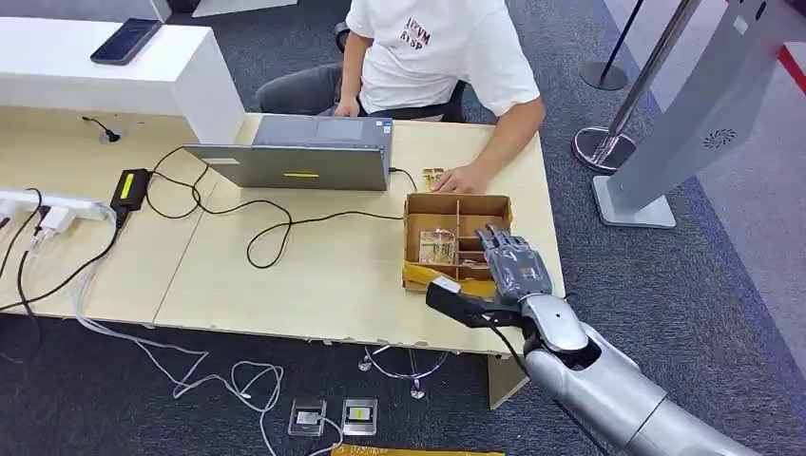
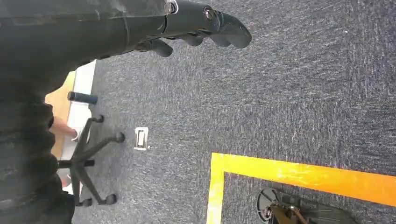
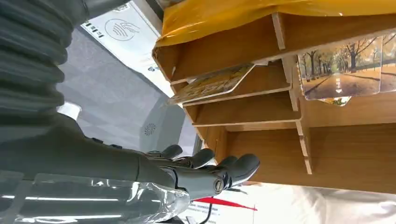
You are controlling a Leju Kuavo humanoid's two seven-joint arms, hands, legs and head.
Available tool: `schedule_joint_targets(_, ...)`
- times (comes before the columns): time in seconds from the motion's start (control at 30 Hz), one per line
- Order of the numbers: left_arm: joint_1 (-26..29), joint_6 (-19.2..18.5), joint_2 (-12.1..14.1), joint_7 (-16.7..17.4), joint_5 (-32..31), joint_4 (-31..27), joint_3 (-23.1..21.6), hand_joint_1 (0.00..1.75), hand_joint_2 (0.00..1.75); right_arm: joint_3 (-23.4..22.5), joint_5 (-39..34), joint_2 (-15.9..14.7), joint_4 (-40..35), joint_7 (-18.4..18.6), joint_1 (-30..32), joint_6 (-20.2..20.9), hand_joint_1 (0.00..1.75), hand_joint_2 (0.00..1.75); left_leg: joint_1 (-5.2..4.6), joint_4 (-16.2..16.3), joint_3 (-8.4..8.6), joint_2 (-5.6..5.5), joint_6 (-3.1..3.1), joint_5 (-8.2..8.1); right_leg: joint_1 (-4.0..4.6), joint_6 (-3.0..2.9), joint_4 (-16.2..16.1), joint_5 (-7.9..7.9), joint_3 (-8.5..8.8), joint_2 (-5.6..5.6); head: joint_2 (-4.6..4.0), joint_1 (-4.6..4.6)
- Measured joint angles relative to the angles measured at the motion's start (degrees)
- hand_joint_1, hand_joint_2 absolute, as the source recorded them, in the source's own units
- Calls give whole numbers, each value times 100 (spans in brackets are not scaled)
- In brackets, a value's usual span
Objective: Pass the card to the sensor for recognition and then transmit it.
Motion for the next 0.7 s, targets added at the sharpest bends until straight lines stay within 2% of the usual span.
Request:
schedule_joint_targets(0.4, 1, 11, 0, -2, 90, 0, 7, 0, 175, 0, 15, 55, 118, -68, -5, -37, 2, 175, 0, 0, 0, 0, 0, 0, 0, 0, 0, 0, 0, 0, -2, 0)
schedule_joint_targets(0.47, 0, 13, 0, -4, 94, 0, 9, 0, 175, 0, 15, 57, 138, -68, -6, -37, 23, 175, 0, 0, 0, 0, 0, 0, 0, 0, 0, 0, 0, 0, -2, -2)
schedule_joint_targets(0.5, 0, 13, 0, -4, 101, 0, 9, 0, 175, 0, 15, 61, 149, -68, -6, -37, 59, 175, 0, 0, 0, 0, 0, 0, 0, 0, 0, 0, 0, 0, 0, 0)
schedule_joint_targets(0.53, 1, 13, 0, -7, 105, 0, 9, 0, 175, 0, 13, 68, 160, -68, -6, -37, 86, 175, 0, 0, 0, 0, 0, 0, 0, 0, 0, 0, 0, 0, -2, 0)
schedule_joint_targets(0.57, 1, 13, 0, -7, 107, 0, 11, 0, 175, 0, 11, 79, 171, -68, -6, -37, 101, 175, 0, 0, 0, 0, 0, 0, 0, 0, 0, 0, 0, 0, -2, 0)
schedule_joint_targets(0.6, 1, 15, 0, -7, 107, 0, 11, 0, 175, 0, 7, 85, 181, -68, -7, -37, 145, 175, 0, 0, 0, 0, 0, 0, 0, 0, 0, 0, 0, 0, -2, 0)
schedule_joint_targets(0.7, 1, 13, 0, -7, 112, 0, 13, 0, 175, 0, 0, 98, 210, -70, -7, -37, 150, 175, 0, 0, 0, 0, 0, 0, 0, 0, 0, 0, 0, 0, 0, -2)
